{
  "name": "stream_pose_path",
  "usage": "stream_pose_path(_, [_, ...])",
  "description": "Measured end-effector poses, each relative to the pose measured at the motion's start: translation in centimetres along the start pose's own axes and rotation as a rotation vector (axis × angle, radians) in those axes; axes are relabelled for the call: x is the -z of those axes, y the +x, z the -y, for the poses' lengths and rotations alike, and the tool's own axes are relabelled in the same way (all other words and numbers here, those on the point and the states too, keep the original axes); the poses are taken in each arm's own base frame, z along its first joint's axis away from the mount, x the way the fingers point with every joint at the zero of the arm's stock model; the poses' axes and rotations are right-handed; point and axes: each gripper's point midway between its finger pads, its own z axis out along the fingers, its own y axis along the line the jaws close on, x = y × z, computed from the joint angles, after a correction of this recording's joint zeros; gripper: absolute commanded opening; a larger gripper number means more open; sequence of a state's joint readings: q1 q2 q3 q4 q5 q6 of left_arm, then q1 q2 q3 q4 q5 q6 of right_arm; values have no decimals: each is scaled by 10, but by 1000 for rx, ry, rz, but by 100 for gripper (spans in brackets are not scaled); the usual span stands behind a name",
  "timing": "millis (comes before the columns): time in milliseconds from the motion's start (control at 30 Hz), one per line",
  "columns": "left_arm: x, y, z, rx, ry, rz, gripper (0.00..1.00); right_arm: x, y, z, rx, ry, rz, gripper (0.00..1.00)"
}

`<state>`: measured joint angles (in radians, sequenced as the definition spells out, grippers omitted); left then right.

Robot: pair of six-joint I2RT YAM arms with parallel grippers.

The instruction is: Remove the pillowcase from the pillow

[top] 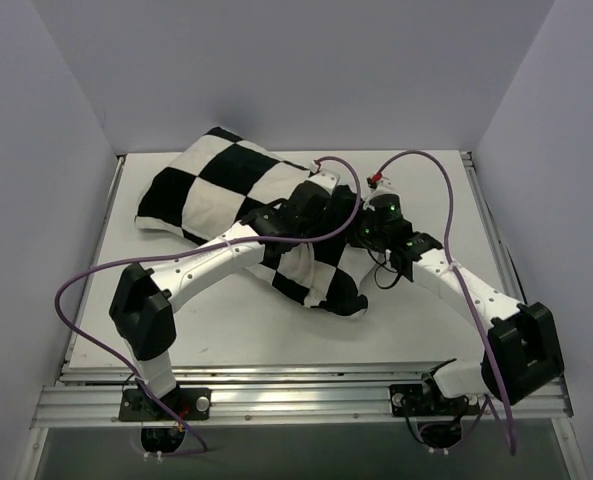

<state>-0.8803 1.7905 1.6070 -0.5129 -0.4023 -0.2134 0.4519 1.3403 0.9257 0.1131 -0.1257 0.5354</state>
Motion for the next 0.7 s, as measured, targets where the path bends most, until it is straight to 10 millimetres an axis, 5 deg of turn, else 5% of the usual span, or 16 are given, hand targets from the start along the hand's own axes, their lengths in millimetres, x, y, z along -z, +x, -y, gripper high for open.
stream_pose_path(100, [-2,4,-4,35,9,-4,14,-15,20,11,7,36,-34,69])
stream_pose_path(200, [-6,12,-13,79,10,-17,14,-20,23,20,11,63,-19,35])
stream_pose_path(233, [-8,13,-16,95,9,-18,14,-20,22,23,11,78,-8,15])
stream_pose_path(300, [-12,16,-22,131,5,-23,14,-20,21,28,12,103,6,3])
stream_pose_path(533, [-18,28,-32,263,2,-33,14,5,11,38,-26,111,58,0])
stream_pose_path(700, [-19,41,-56,343,-46,-49,14,46,18,90,-100,226,81,0])
